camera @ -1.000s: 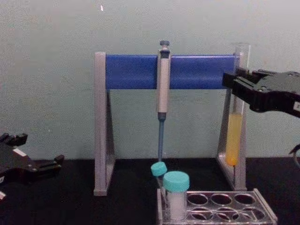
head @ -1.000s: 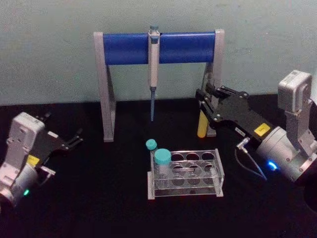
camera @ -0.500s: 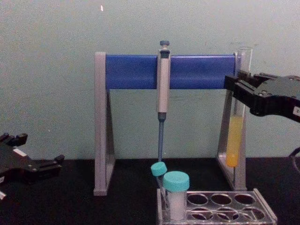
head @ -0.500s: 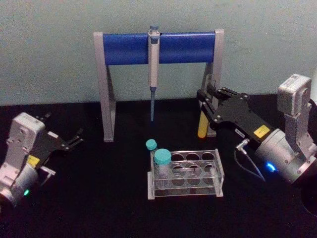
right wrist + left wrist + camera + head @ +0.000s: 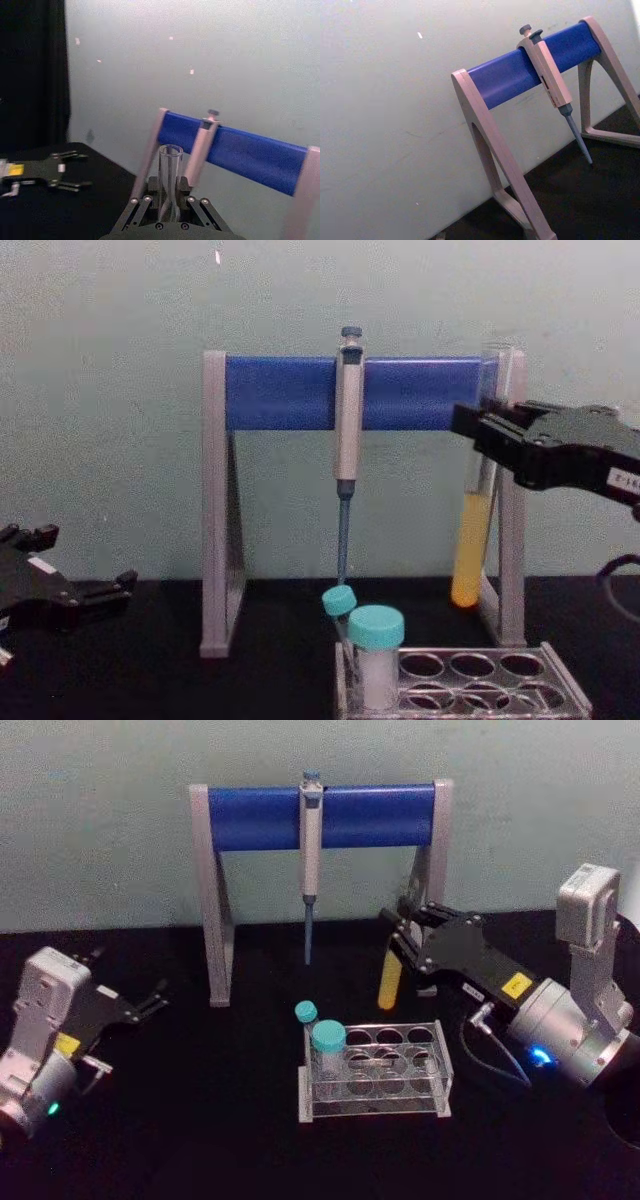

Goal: Pick up the test tube from the test tube rack, shake it, then place it back into the test tube rack.

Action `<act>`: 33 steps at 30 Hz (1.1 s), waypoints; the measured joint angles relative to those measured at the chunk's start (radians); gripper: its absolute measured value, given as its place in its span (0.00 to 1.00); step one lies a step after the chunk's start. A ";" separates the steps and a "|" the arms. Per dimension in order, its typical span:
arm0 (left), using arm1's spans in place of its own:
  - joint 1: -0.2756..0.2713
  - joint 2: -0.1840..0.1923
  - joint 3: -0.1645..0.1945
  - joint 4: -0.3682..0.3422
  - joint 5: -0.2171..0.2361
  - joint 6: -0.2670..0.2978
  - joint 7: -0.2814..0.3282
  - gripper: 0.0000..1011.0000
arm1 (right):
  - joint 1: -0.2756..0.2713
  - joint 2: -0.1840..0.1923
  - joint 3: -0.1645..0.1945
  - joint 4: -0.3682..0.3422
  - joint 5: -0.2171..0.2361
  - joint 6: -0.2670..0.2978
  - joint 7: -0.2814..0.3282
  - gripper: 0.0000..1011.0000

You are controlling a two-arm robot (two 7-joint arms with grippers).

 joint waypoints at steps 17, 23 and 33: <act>0.000 0.000 0.000 0.000 0.000 0.000 0.000 0.99 | -0.027 0.145 -0.007 -0.075 0.171 0.122 0.134 0.23; 0.000 0.000 0.000 0.000 0.000 0.000 0.000 0.99 | -0.065 0.195 0.023 -0.116 0.184 0.149 0.084 0.23; 0.000 0.000 0.000 0.000 0.000 0.000 0.000 0.99 | -0.059 0.214 0.029 -0.113 0.104 0.139 -0.030 0.23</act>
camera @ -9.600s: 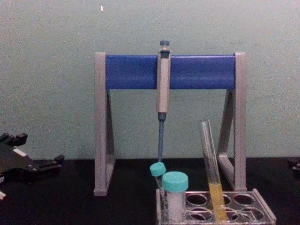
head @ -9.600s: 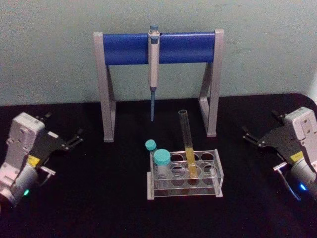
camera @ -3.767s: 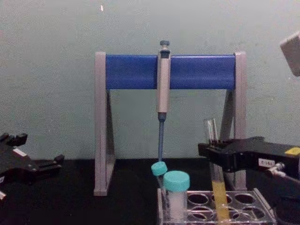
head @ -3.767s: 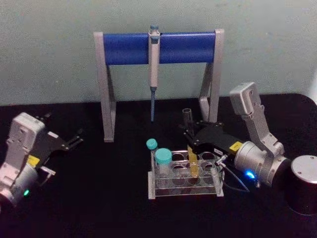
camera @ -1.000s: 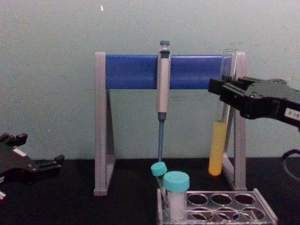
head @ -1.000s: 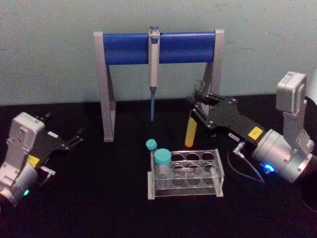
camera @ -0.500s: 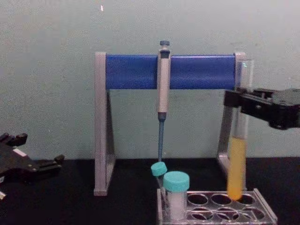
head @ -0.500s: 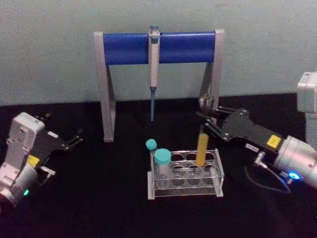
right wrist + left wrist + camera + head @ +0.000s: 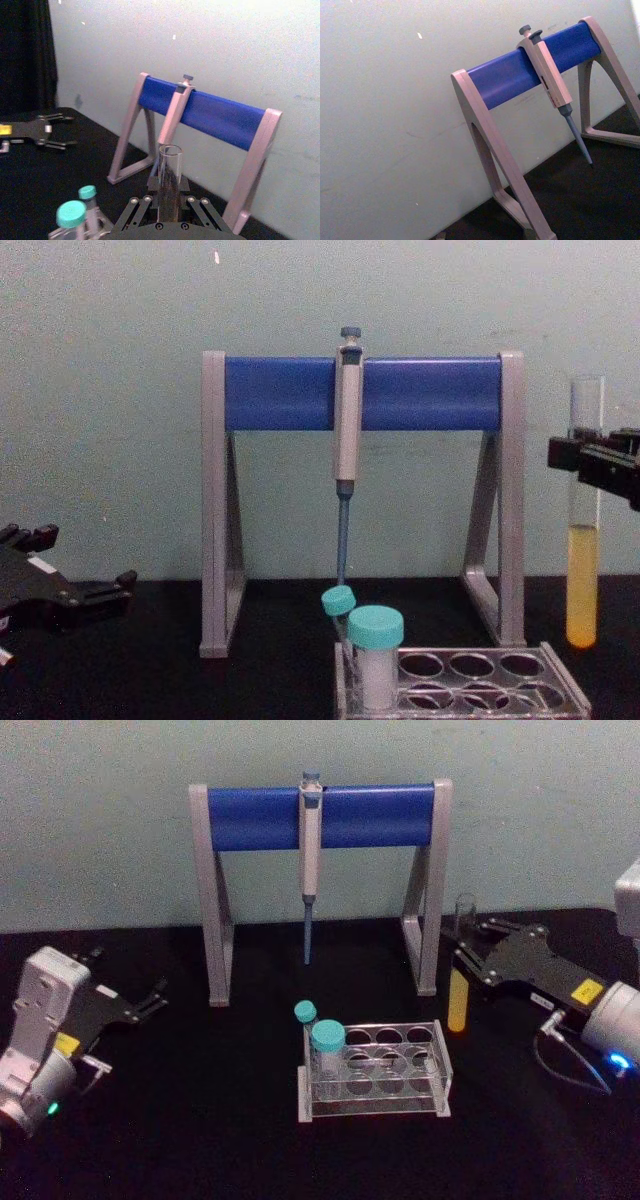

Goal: Pick up the test tube from the test tube rack, shake it, then place it back into the test tube rack.

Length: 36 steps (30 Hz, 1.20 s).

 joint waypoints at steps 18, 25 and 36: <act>0.000 0.000 0.000 0.000 0.000 0.000 0.000 0.99 | 0.155 -0.134 -0.061 0.164 -0.070 -0.080 0.043 0.23; 0.000 0.000 0.000 0.000 0.000 0.000 0.000 0.99 | 0.171 -0.153 -0.081 0.184 0.002 -0.088 0.117 0.23; 0.000 0.000 0.000 0.000 0.000 0.000 0.000 0.99 | 0.122 -0.088 -0.074 0.131 0.166 -0.064 0.244 0.23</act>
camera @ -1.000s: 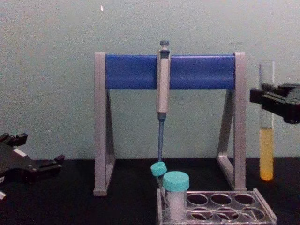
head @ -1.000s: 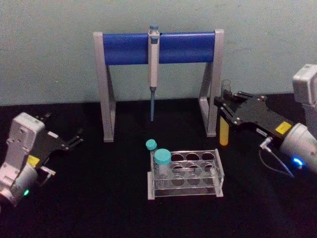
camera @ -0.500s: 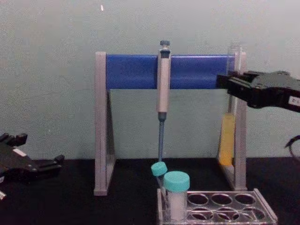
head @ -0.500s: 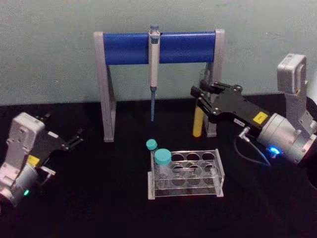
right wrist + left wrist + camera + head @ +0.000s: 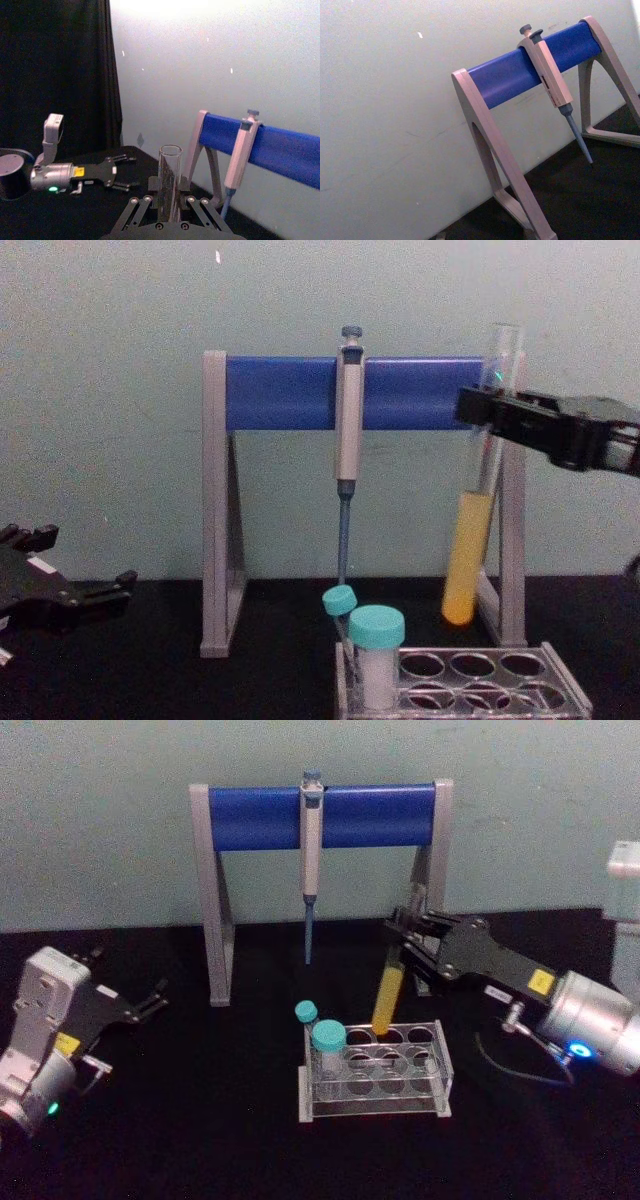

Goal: Pick up the test tube from the test tube rack, shake it, then place it back into the test tube rack.

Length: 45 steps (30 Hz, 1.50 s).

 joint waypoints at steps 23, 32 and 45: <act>0.000 0.000 0.000 0.000 0.000 0.000 0.000 0.99 | -0.032 0.126 0.017 -0.078 -0.125 0.075 -0.212 0.23; 0.000 0.000 0.000 0.000 0.000 0.000 0.000 0.99 | 0.051 0.043 -0.014 -0.002 -0.166 0.060 -0.205 0.23; 0.000 0.000 0.000 0.000 0.000 0.000 0.000 0.99 | 0.101 -0.025 -0.043 0.073 -0.024 0.042 -0.046 0.23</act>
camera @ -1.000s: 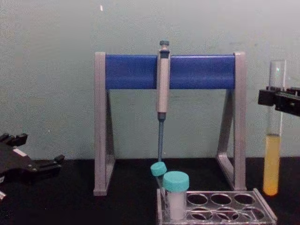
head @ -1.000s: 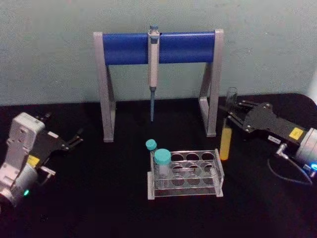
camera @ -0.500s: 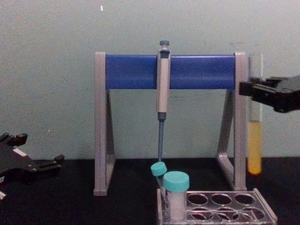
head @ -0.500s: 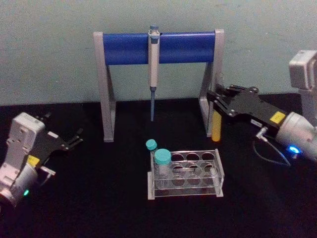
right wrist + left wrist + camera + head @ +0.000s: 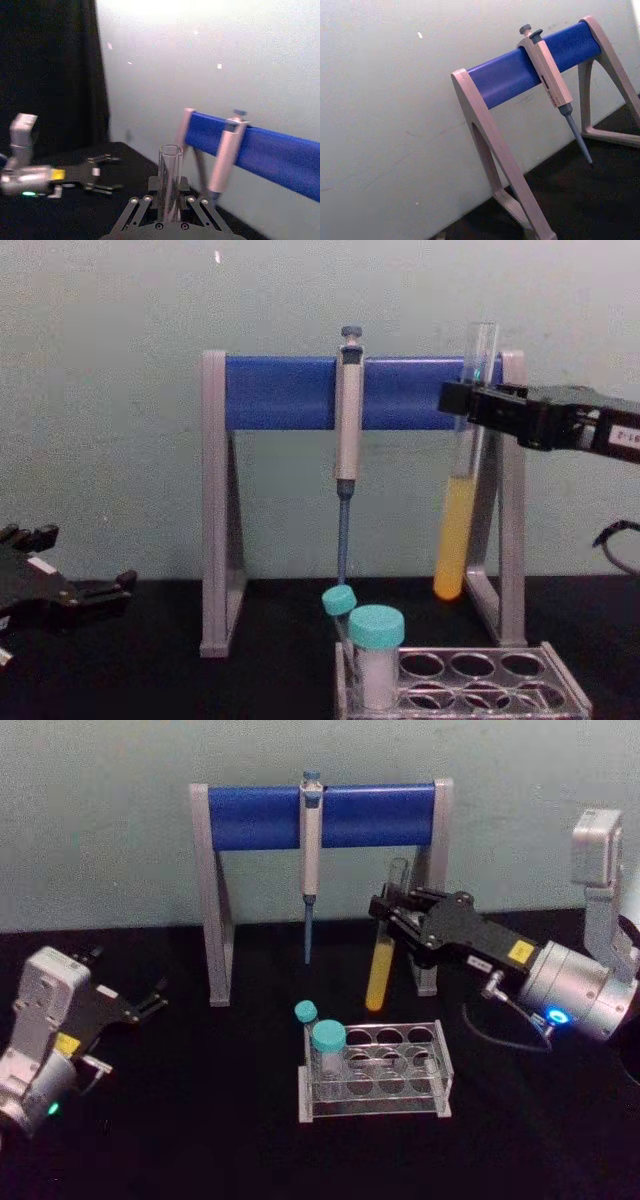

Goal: Pick up the test tube from the test tube rack, shake it, then place it back into the test tube rack.

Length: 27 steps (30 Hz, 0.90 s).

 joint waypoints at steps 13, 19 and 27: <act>0.000 0.000 0.000 0.000 0.000 0.000 0.000 0.99 | -0.090 0.131 0.010 -0.114 0.085 0.043 0.062 0.23; 0.000 0.000 0.000 0.000 0.000 0.000 0.000 0.99 | -0.156 0.218 0.050 -0.183 0.068 0.045 -0.024 0.23; 0.000 0.000 0.000 0.000 0.000 0.000 0.000 0.99 | -0.138 0.227 0.053 -0.166 -0.014 0.064 -0.120 0.23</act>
